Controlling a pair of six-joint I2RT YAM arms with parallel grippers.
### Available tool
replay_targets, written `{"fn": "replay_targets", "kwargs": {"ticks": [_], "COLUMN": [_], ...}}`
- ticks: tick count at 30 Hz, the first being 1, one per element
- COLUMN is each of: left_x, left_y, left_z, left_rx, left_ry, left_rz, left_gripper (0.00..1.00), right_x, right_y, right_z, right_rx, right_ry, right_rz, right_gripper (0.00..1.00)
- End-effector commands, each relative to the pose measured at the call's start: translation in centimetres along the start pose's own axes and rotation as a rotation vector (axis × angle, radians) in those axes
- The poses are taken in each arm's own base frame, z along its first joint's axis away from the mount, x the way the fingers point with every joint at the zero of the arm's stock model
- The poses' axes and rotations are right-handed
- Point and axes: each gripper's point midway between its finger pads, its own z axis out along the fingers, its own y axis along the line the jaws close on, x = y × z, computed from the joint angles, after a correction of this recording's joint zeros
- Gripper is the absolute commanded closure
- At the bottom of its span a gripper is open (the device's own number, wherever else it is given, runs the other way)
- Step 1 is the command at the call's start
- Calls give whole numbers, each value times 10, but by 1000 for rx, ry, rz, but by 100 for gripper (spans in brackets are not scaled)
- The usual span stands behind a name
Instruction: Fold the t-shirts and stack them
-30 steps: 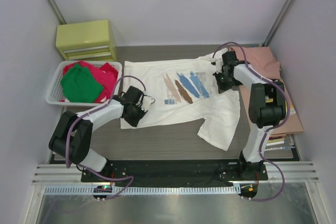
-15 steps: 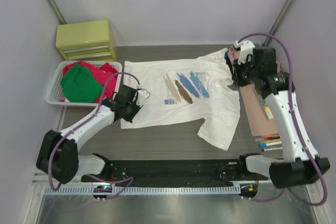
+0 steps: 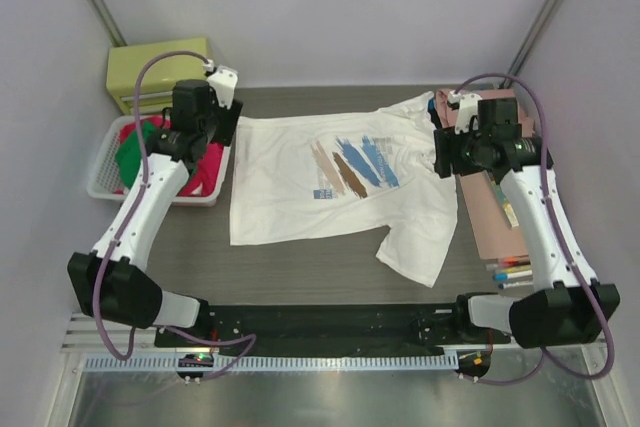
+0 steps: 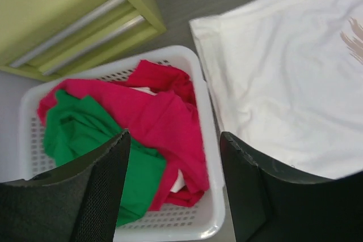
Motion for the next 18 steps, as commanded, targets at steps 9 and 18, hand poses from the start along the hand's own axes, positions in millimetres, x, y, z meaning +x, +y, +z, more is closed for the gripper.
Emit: {"fn": "replay_targets", "kwargs": {"ticks": [9, 18], "left_x": [127, 138], "left_y": [-86, -90], "left_z": [8, -47], "left_rx": [333, 445], "left_ry": [365, 422], "left_rz": [-51, -6], "left_gripper": [34, 34], "right_x": [14, 53], "right_y": [-6, -21], "right_z": [51, 28], "right_rx": [-74, -74], "right_ry": [163, 285], "right_rz": [45, 29], "right_gripper": [29, 29]}}
